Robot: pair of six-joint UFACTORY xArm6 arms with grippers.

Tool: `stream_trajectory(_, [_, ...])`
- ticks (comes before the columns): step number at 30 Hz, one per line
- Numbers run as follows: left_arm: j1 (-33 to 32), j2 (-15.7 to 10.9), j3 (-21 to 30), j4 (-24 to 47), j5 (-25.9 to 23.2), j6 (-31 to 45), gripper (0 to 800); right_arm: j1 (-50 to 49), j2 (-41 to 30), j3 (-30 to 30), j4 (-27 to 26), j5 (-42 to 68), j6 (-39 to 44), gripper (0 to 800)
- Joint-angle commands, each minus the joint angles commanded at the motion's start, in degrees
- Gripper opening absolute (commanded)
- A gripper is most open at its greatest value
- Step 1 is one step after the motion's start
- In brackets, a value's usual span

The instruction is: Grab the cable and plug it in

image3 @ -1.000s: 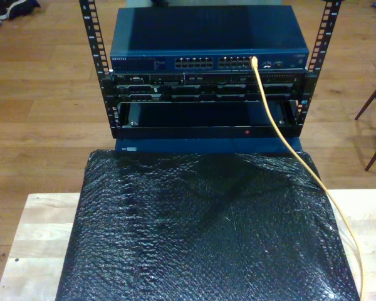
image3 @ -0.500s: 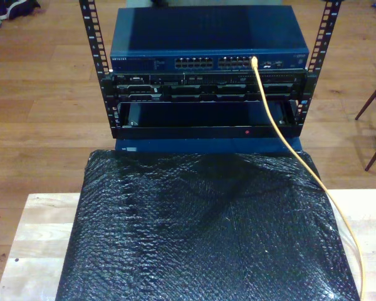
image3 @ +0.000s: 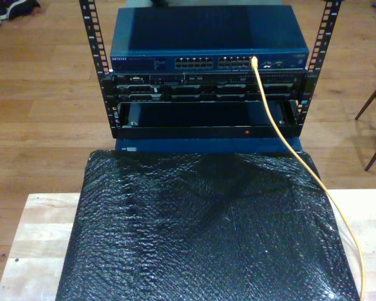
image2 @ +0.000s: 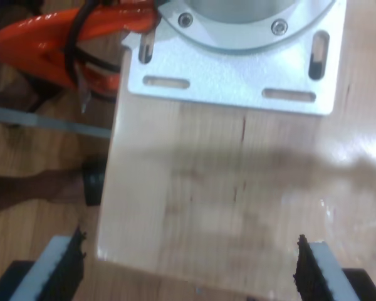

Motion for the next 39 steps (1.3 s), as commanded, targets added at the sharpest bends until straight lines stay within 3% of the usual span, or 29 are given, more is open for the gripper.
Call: stream_trajectory(39, [0.00,0.00,0.00,0.00,0.00,-0.09,800,-4.22,1.05,7.82,0.79,-15.03,-5.98,798])
